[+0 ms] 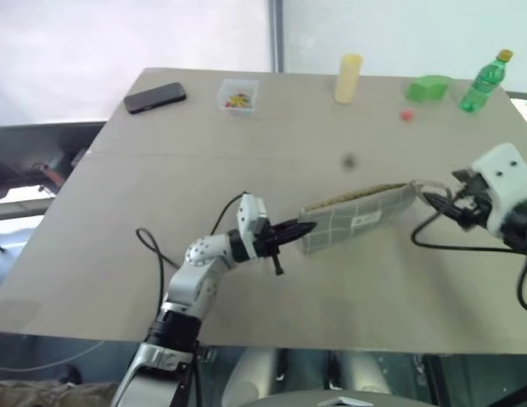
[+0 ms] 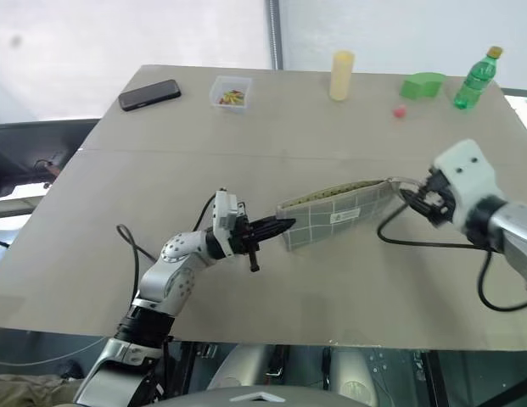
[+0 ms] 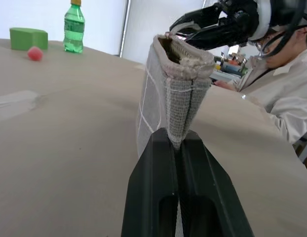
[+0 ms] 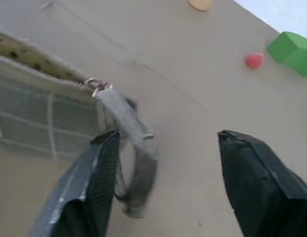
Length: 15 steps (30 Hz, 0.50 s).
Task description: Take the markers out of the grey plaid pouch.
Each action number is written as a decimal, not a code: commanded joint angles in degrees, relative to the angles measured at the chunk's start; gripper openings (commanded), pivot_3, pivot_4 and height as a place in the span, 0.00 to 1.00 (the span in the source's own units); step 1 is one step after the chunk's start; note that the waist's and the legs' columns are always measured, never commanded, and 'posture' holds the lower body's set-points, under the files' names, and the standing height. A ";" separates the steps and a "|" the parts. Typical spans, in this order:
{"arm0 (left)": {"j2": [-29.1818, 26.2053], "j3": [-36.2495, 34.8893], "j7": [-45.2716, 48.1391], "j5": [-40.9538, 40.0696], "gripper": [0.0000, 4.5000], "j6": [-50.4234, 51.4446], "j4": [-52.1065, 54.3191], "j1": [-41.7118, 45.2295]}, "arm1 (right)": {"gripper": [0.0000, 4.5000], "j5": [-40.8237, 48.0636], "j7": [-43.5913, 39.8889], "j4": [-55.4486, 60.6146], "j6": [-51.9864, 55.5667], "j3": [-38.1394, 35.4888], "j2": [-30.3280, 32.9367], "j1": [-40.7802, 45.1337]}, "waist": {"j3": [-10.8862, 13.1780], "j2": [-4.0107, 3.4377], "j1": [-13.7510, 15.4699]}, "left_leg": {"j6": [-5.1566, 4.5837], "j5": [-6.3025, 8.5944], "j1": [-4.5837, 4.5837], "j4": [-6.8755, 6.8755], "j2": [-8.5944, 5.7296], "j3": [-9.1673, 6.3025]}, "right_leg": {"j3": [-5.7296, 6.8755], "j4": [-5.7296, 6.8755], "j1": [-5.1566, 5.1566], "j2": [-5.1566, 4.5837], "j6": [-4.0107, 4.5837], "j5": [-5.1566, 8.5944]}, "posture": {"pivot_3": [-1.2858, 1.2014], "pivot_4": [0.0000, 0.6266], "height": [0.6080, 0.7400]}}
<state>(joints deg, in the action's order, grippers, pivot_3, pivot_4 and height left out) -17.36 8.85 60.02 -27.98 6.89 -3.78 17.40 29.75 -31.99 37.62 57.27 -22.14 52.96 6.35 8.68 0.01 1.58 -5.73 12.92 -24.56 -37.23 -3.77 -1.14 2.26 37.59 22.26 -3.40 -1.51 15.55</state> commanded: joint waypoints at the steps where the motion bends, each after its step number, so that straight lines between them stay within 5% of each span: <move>1: 0.22 -0.56 0.59 1.29 0.00 -2.04 -0.39 0.48 | 0.67 12.81 -9.18 8.08 6.23 -16.07 1.33 -5.20 | 0.00 0.00 0.58 | 0.00 0.00 -0.04 0.00 0.00 -0.01 | 0.02 -0.01 0.02 0.00 0.00 0.00 | 0.52 0.24 1.00; 3: 0.19 -0.46 1.04 1.78 0.00 -2.71 -0.87 0.49 | 0.67 22.61 -9.00 9.85 10.21 -20.35 0.46 -4.77 | -0.01 -0.01 0.58 | 0.00 0.00 -0.05 -0.01 0.01 -0.03 | 0.03 -0.02 0.01 0.01 -0.01 0.00 | 0.52 0.24 1.00; 6: 0.29 -0.16 1.93 2.47 0.00 -3.90 -1.71 0.75 | 0.67 30.93 -1.02 9.56 12.35 -17.17 -1.73 1.04 | -0.01 0.00 0.08 | -0.01 0.01 0.05 -0.03 0.05 -0.02 | 0.02 0.02 -0.04 0.01 0.01 -0.01 | 0.52 0.24 1.00; 11: 1.15 1.05 2.67 3.82 0.00 -5.37 -2.19 1.43 | 0.38 27.46 10.86 6.62 12.79 0.89 -8.54 12.99 | 0.00 0.01 -0.70 | -0.01 0.00 0.06 -0.11 0.04 0.07 | 0.05 0.02 -0.03 -0.15 0.18 0.07 | 0.52 0.24 1.00; 14: 1.56 0.97 2.71 4.01 0.00 -5.22 -1.92 1.42 | 0.02 22.30 13.46 3.94 12.24 10.45 -9.56 16.58 | -0.01 0.01 -0.54 | -0.03 -0.01 -0.03 -0.18 0.00 0.11 | 0.06 -0.01 0.00 -0.17 -0.01 -0.05 | 0.52 0.24 1.00; 15: 1.59 0.90 2.71 4.07 0.00 -5.20 -1.85 1.39 | 0.02 21.28 13.53 3.32 12.02 12.12 -9.28 17.06 | -0.01 0.01 -0.45 | -0.03 -0.01 -0.10 -0.18 -0.02 0.10 | 0.07 -0.02 0.11 -0.18 -0.02 -0.06 | 0.52 0.24 1.00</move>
<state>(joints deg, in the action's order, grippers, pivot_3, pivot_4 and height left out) -15.97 9.56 62.48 -24.23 2.14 -6.26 18.42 52.93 -19.33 41.25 69.88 -11.21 43.12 22.58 8.67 0.02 1.13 -5.76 12.90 -24.70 -37.41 -3.81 -1.03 2.33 37.57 22.41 -3.58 -1.53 15.49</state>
